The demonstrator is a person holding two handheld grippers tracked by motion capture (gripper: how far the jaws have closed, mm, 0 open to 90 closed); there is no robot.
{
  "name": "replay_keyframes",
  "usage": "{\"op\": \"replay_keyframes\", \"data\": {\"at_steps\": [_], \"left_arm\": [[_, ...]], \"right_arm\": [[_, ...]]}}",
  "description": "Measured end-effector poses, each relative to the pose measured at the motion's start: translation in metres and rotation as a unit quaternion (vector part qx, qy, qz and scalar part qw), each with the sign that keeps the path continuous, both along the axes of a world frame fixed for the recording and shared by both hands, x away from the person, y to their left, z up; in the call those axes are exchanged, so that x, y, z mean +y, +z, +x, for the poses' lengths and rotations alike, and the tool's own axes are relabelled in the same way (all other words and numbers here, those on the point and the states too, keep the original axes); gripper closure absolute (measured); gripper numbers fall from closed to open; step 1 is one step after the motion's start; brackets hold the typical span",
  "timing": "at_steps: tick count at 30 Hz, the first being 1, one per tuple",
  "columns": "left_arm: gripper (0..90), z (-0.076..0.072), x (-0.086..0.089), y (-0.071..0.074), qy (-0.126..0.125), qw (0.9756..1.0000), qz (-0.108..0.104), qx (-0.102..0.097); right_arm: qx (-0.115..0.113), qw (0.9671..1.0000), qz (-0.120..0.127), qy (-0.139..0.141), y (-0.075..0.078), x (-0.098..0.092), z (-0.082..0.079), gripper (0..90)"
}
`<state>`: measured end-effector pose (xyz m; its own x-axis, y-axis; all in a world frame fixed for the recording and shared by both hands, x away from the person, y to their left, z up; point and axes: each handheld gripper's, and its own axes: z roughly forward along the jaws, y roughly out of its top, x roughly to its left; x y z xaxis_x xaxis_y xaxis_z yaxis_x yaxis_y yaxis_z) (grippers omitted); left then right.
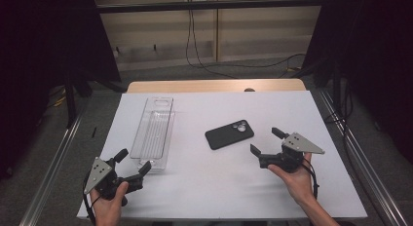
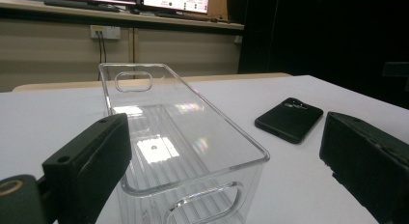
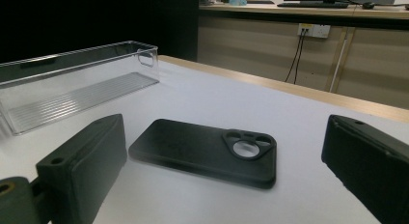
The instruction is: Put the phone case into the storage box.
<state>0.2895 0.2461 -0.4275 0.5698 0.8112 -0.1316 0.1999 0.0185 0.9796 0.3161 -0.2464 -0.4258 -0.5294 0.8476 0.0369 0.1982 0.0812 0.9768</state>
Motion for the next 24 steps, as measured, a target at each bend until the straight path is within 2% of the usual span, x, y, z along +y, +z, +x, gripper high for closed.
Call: {"op": "replay_keyframes", "data": {"at_steps": [7, 10, 15, 24], "left_arm": [[4.2, -0.001, 0.0, 0.001, -0.002, 1.0, -0.007, 0.0], [4.3, -0.002, -0.001, 0.001, -0.006, 1.0, -0.004, 0.0], [4.2, -0.001, 0.0, 0.0, -0.008, 1.0, -0.002, 0.0], [4.0, -0.001, 0.002, 0.0, -0.009, 1.0, 0.004, 0.002]], "right_arm": [[-0.002, 1.0, 0.005, 0.003, 0.0, 0.008, 0.012, 1.9], [-0.003, 1.0, -0.004, 0.007, 0.0, 0.011, 0.017, 1.8], [-0.007, 0.9999, 0.005, 0.01, 0.003, 0.018, 0.029, 2.9], [-0.004, 0.9998, 0.007, 0.019, 0.004, 0.03, 0.043, 4.0]]}}
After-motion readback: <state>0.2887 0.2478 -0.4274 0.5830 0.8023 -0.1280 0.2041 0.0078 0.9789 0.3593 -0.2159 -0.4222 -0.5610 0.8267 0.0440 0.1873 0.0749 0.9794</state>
